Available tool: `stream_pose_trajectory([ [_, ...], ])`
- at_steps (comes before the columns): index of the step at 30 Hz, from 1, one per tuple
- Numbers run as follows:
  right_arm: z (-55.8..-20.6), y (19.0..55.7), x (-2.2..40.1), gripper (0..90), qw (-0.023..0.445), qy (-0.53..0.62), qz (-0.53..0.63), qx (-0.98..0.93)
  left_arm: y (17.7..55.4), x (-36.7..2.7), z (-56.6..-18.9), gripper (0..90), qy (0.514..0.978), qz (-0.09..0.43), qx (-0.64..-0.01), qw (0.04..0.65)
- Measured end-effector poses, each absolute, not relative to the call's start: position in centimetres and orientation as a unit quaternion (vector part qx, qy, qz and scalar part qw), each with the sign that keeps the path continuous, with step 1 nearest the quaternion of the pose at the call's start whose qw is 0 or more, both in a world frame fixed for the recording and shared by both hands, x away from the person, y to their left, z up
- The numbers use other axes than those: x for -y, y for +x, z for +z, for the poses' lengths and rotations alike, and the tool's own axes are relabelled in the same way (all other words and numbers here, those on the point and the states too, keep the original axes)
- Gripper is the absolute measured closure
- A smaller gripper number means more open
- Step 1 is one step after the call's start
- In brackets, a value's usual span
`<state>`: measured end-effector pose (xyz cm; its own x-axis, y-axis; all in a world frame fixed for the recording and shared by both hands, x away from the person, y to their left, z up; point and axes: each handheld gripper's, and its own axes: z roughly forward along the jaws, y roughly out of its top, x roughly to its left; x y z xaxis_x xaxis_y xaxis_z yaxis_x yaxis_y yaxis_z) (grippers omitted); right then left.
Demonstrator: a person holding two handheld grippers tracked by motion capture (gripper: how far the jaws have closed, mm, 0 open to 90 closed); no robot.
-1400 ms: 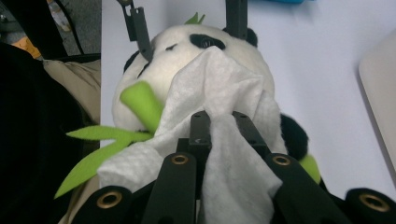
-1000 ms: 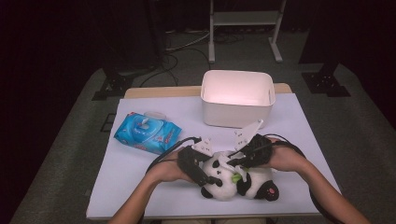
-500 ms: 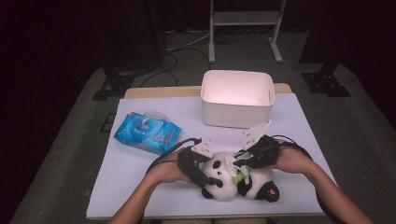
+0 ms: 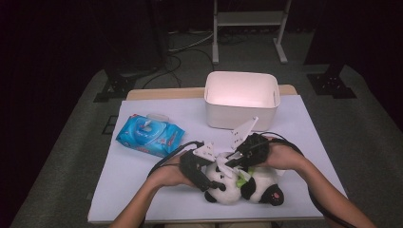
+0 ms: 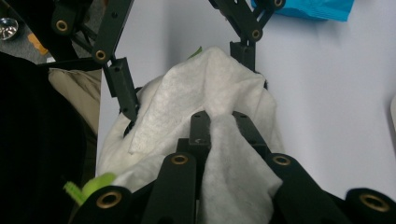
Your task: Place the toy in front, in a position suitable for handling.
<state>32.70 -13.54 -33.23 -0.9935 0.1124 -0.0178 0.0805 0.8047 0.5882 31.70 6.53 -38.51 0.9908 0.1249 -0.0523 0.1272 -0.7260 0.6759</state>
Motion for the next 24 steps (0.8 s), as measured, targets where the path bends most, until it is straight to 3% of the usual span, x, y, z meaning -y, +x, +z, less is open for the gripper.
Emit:
stream_pose_trajectory([
  [24, -34.3, 33.9, 9.2, 79.5, 0.005, 0.023, 0.304, -0.953, 31.8, -6.7, -38.7, 16.2, 0.926, -0.007, -0.073, 0.371],
])
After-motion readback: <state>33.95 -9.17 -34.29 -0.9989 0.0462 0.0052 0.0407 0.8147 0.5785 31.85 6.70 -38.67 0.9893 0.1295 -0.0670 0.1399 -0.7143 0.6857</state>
